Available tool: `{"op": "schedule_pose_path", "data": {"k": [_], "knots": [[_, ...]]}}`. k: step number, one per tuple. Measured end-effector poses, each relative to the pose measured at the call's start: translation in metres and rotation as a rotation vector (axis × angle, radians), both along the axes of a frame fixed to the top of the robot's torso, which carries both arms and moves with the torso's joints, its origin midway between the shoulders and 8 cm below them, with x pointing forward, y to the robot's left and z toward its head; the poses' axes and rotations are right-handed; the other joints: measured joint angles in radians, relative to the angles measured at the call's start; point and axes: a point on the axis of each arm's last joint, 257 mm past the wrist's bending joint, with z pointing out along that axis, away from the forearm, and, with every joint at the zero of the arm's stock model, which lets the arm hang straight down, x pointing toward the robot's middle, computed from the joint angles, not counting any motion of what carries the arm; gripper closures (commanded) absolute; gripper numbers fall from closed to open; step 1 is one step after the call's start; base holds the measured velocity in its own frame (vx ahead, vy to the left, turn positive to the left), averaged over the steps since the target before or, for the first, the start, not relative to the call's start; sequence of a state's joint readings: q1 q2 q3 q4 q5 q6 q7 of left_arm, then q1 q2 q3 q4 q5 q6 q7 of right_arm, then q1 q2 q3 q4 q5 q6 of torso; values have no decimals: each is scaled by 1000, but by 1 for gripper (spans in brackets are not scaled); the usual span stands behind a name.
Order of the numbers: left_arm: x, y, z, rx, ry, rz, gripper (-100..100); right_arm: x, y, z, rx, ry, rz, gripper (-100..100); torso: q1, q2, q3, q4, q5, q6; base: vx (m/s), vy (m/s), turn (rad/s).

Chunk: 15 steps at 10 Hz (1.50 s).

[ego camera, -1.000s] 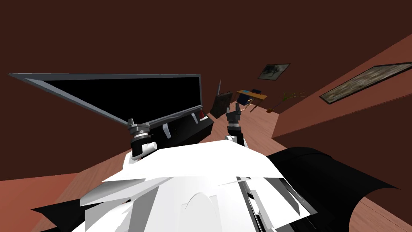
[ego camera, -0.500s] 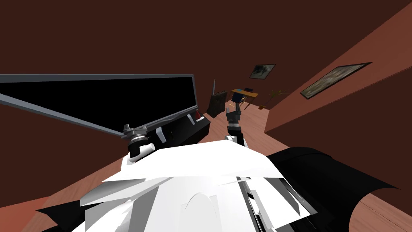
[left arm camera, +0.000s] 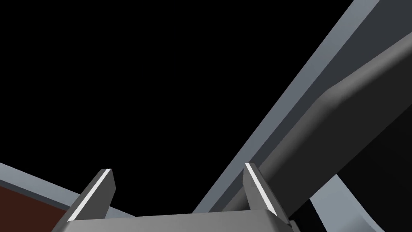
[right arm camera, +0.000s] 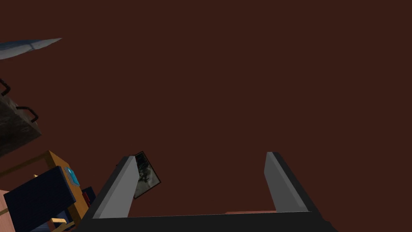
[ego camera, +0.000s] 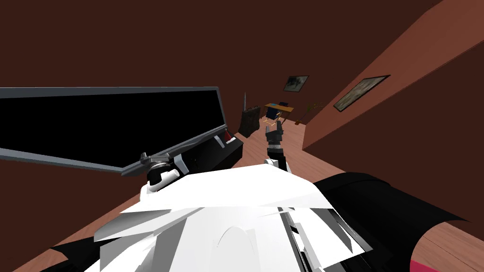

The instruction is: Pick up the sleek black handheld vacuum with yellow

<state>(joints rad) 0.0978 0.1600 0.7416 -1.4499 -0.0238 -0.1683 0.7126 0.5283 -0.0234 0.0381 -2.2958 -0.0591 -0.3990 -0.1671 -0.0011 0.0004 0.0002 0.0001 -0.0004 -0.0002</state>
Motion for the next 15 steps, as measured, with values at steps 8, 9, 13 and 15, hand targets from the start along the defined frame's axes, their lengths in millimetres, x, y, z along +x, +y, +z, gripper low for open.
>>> {"op": "schedule_pose_path", "data": {"k": [8, 9, 13, 15], "knots": [[-53, 46, -97, -345, -6, 180, -100, 0, 0, 0, 0, 0, 0, 0, 1, 1, 1, 0, 0, -1, 9, -4, -149], [-55, 48, -107, -383, -9, 197, -100, 0, 0, 0, 0, 0, 0, 0, 1, 1, 1, 0, 0, -1, 0, 0, 0], [-71, 56, -146, -522, -23, 271, -100, 0, 0, 0, 0, 0, 0, 0, 2, 1, 1, 0, 0, -1, 0, 8, -128], [-87, 57, -174, -607, -29, 317, -100, 0, 0, 0, 0, 0, 0, 0, 2, 2, 1, 0, 0, -1, -7, 20, -215]]}}
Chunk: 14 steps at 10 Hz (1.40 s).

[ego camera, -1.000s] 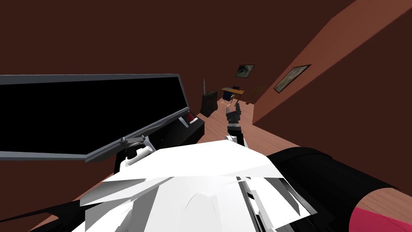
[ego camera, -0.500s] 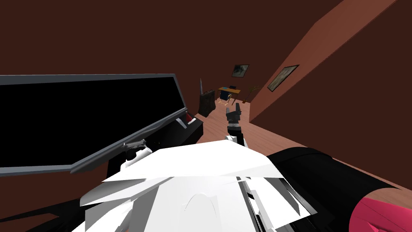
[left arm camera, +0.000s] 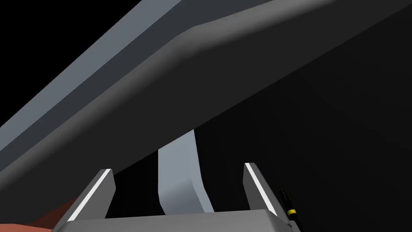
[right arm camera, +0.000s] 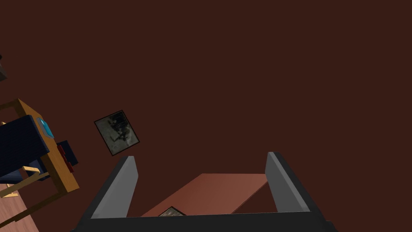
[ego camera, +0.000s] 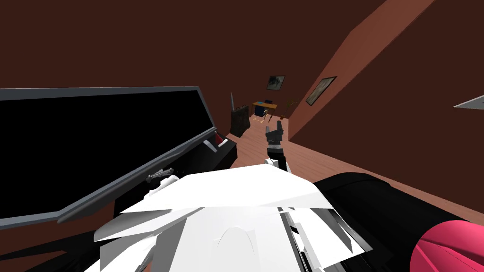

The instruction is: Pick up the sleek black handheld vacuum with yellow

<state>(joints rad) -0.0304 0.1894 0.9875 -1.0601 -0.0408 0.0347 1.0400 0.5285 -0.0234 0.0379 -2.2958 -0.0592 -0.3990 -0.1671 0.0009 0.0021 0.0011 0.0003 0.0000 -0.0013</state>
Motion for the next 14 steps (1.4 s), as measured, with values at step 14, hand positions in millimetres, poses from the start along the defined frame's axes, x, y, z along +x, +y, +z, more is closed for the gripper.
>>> {"op": "schedule_pose_path", "data": {"k": [14], "knots": [[-67, -58, -146, -575, -64, 339, -100, 0, 0, 0, 0, 0, 0, 0, 1, 1, 0, 0, 0, -1, -16, 27, -82]]}}
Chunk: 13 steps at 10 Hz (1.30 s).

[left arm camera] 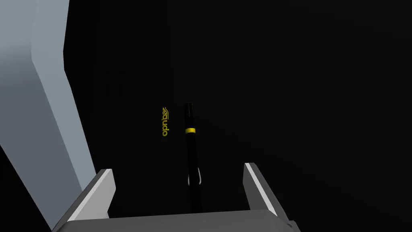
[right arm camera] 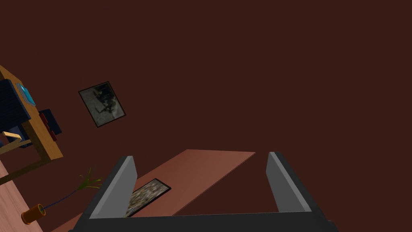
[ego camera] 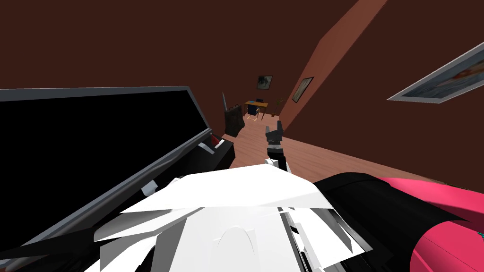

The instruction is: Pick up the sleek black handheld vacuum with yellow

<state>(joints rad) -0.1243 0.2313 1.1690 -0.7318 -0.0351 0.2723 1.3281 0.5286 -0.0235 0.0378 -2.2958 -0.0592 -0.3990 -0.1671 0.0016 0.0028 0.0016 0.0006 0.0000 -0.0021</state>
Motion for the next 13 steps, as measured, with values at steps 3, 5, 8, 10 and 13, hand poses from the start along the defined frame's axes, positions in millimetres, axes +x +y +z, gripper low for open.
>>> {"op": "schedule_pose_path", "data": {"k": [3, 5, 8, 10, 13], "knots": [[-10, -20, -21, -92, -4, 52, -100, 0, 0, 0, 0, 0, 0, 0, 0, 0, 0, 0, 0, 0, -22, 31, -43], [-14, -31, -32, -143, -6, 81, -100, 0, 0, 0, 0, 0, 0, 0, 0, 0, 0, 0, 0, 0, -19, 21, -53], [-17, -37, -39, -174, -6, 99, -100, 0, 0, 0, 0, 0, 0, 0, -2, -1, -1, 0, 0, 0, 5, 2, -34], [-32, -35, -44, -165, 4, 99, -100, 0, 0, 0, 0, 0, 0, 0, -2, -2, -1, 0, -1, 0, 5, -1, -17], [-52, -32, -46, -162, -3, 112, -100, 0, 0, 0, 0, 0, 0, 0, -2, -1, -1, 0, 0, 0, 3, 4, -35]]}}
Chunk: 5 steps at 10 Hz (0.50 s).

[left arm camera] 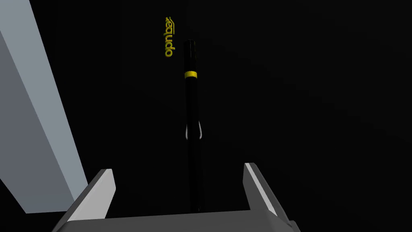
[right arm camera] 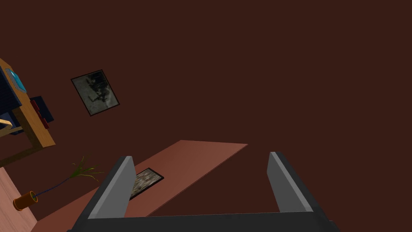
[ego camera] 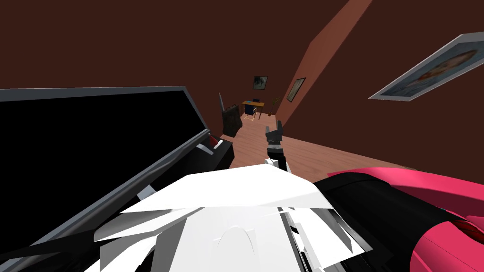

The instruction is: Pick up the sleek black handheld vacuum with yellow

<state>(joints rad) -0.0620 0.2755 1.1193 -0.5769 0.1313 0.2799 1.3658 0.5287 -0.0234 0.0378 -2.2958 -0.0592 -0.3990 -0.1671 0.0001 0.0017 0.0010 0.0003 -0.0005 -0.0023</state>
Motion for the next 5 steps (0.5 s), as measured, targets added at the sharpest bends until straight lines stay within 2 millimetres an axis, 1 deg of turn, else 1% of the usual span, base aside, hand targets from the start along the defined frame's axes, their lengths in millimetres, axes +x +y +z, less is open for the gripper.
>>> {"op": "schedule_pose_path", "data": {"k": [1, 2, 3, 4, 5], "knots": [[0, 0, 1, -3, -9, 8, -100, 0, 0, 0, 0, 0, 0, 0, 0, 0, 0, 0, 0, 0, 5, 2, -33], [-11, 1, -2, -3, 3, 6, -100, 0, 0, 0, 0, 0, 0, 0, 0, 0, 0, 0, 0, 0, 25, 3, -115], [-17, 1, -3, 0, -2, 14, -100, 0, 0, 0, 0, 0, 0, 0, 0, -1, -1, 0, 0, 0, 6, -3, -2], [-18, 1, -2, -1, -11, 21, -100, 0, 0, 0, 0, 0, 0, 0, -1, -1, 0, 0, 0, 0, 0, 0, 0], [-31, -1, -4, 0, 0, 19, -100, 0, 0, 0, 0, 0, 0, 0, 0, 0, 0, 0, 0, 0, 15, -1, -49]]}}
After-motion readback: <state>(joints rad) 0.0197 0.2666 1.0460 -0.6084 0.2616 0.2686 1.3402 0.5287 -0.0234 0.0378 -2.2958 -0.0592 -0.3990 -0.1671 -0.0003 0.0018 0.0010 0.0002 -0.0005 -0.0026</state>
